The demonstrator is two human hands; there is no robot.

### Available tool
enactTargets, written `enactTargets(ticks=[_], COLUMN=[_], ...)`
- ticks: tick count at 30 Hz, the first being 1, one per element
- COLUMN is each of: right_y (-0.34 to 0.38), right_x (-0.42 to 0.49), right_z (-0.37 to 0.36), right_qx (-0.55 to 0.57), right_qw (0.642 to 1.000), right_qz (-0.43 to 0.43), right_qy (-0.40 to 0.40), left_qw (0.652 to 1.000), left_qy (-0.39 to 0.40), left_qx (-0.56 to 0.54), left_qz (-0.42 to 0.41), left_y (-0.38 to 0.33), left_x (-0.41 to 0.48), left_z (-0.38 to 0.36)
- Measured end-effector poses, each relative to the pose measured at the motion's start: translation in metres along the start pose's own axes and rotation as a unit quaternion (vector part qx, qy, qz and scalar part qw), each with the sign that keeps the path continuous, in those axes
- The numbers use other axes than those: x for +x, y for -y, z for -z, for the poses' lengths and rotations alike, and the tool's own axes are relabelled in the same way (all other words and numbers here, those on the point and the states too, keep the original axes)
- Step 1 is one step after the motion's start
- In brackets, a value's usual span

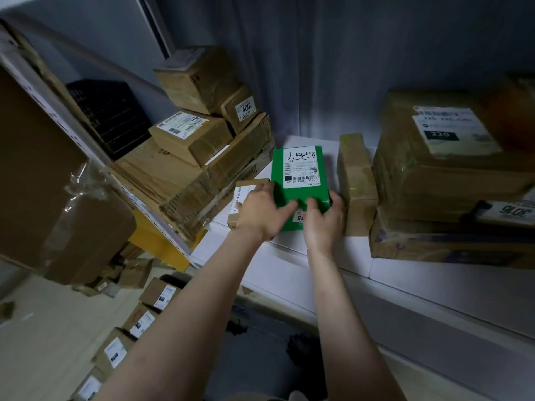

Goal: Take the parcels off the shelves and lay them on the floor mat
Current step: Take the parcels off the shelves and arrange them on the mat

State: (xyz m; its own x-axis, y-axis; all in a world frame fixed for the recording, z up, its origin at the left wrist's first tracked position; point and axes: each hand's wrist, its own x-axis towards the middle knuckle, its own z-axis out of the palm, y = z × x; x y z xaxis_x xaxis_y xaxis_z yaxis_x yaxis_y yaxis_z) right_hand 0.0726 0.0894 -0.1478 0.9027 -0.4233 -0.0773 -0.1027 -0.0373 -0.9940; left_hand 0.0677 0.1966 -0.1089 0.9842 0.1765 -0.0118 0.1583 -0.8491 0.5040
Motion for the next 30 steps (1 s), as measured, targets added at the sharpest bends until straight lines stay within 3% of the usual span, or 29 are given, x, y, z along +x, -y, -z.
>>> enactTargets(ticks=[5, 11, 23, 30], right_y=[-0.006, -0.012, -0.006, -0.008], right_x=[0.007, 0.013, 0.018, 0.019], right_z=[0.002, 0.011, 0.017, 0.02], right_qx=[0.051, 0.039, 0.082, 0.082], right_qw=[0.991, 0.986, 0.983, 0.981], right_qz=[-0.106, -0.132, -0.105, -0.091], right_qy=[0.067, 0.094, 0.126, 0.15], left_qw=[0.999, 0.999, 0.999, 0.999], left_qy=[0.002, 0.0, 0.017, -0.014], left_qx=[0.045, 0.051, 0.017, -0.041], left_qz=[-0.013, -0.002, 0.022, 0.02], left_y=[-0.002, -0.004, -0.01, -0.013], left_x=[0.003, 0.011, 0.027, 0.022], left_z=[0.002, 0.014, 0.022, 0.024])
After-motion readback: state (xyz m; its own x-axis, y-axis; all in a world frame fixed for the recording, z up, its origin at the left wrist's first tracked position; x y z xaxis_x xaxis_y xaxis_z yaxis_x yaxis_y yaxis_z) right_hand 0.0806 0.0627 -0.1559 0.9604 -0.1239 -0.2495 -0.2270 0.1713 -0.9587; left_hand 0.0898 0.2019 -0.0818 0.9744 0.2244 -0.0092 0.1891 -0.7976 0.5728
